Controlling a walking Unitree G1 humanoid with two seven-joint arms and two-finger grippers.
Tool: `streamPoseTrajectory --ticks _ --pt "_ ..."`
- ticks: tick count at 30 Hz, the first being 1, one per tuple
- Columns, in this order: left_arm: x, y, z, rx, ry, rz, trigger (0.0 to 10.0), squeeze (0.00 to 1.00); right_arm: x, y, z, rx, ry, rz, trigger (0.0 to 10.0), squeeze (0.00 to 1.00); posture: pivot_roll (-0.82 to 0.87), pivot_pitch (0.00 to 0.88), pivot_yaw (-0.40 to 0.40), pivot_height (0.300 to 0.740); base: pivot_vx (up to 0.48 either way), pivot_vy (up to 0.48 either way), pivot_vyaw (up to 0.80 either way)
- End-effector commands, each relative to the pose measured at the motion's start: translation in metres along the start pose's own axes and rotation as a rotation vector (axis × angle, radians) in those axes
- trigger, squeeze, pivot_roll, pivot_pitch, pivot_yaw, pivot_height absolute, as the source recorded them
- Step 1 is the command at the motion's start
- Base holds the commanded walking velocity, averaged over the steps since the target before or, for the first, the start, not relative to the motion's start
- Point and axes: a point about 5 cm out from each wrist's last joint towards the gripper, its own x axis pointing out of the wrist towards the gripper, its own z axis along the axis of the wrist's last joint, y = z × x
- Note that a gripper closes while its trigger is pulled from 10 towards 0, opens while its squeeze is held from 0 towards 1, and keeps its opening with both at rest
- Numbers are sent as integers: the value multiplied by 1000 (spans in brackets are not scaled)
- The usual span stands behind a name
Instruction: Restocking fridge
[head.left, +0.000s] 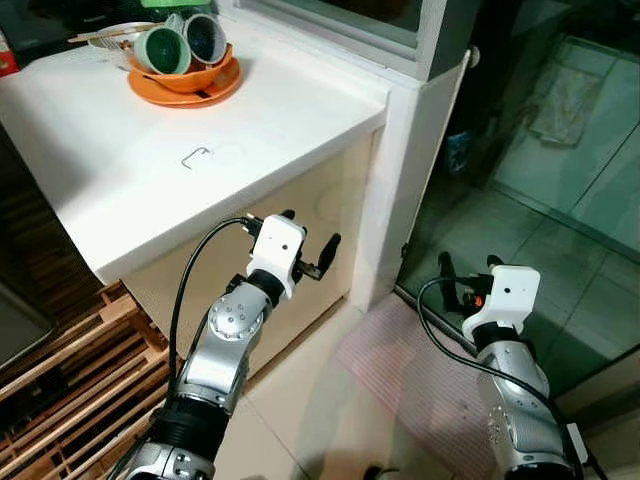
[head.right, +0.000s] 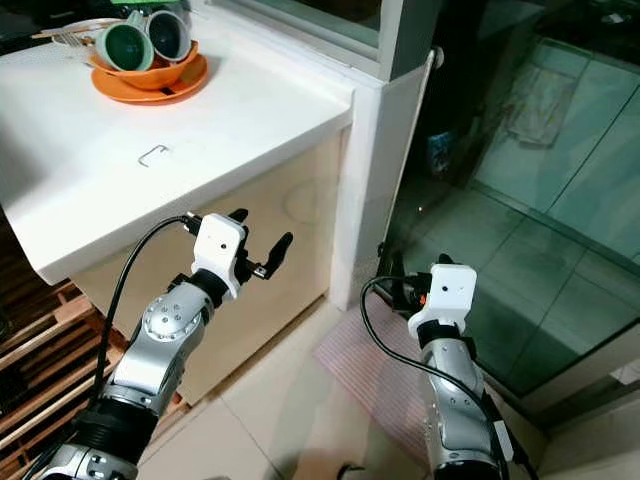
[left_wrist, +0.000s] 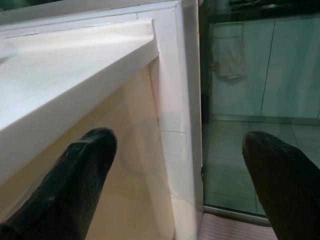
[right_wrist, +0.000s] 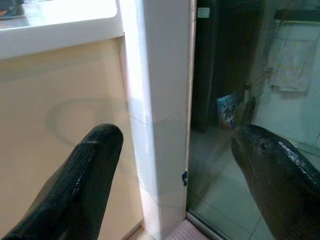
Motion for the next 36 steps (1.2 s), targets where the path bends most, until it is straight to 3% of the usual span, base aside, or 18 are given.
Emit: streamPoseTrajectory --ticks 1,10,36 --pt "2 1 0 3 8 -13 10000 0 2 -1 1 7 -3 -7 10000 0 77 30 30 740 0 0 -581" --pt "2 3 -1 -15 16 4 10000 0 6 -11 -4 -31 62 -107 10000 0 78 35 26 740 0 0 -303" --pt "6 1 -2 -16 22 -6 10000 0 3 -16 -3 -49 63 -145 10000 0 54 32 39 740 0 0 0"
